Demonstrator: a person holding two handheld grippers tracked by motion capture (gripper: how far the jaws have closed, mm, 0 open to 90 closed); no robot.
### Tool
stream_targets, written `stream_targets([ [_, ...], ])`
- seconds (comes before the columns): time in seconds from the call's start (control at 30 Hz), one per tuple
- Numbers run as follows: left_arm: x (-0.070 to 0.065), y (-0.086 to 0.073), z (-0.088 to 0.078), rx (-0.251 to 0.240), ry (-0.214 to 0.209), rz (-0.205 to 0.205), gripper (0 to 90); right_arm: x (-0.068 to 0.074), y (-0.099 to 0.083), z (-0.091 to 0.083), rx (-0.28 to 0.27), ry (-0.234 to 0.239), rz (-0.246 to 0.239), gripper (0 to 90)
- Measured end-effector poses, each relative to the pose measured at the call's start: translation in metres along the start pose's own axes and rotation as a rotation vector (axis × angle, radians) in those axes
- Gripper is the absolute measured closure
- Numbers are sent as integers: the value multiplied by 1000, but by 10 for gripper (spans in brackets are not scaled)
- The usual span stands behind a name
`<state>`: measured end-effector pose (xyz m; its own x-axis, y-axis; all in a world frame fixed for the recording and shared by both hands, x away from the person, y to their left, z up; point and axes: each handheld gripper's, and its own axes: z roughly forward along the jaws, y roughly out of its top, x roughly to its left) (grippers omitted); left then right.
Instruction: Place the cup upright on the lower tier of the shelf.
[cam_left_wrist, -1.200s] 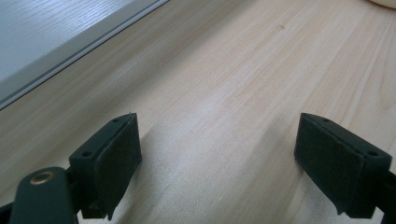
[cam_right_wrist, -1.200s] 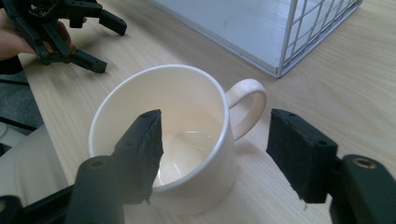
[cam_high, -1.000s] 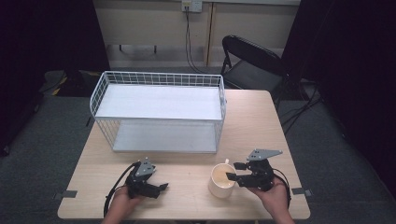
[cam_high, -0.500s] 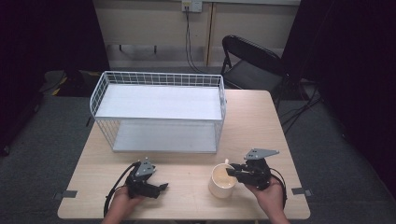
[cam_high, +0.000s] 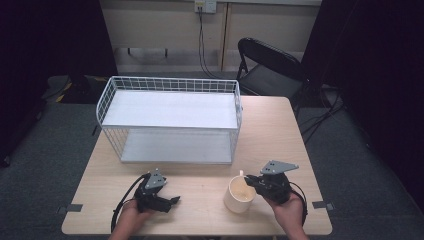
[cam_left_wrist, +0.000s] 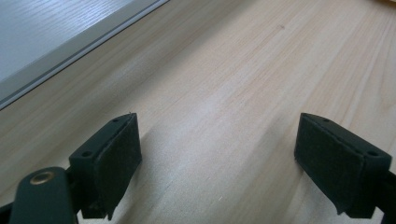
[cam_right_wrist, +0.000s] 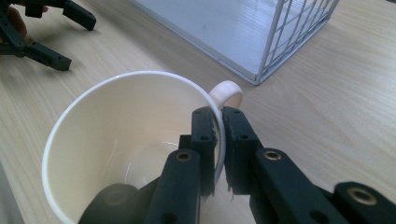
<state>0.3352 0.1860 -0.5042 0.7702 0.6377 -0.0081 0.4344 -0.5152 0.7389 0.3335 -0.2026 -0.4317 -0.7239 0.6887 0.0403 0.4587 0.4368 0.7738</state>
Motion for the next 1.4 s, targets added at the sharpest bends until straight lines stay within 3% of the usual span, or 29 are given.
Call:
stream_targets([
  [0.17,0,0,0,0,0,0,142,1,3,0,-21,28,14,843],
  [0.43,0,0,0,0,0,0,142,3,10,3,-46,18,15,843],
  [1.4,0,0,0,1,-1,1,140,2,28,10,-55,27,26,844],
])
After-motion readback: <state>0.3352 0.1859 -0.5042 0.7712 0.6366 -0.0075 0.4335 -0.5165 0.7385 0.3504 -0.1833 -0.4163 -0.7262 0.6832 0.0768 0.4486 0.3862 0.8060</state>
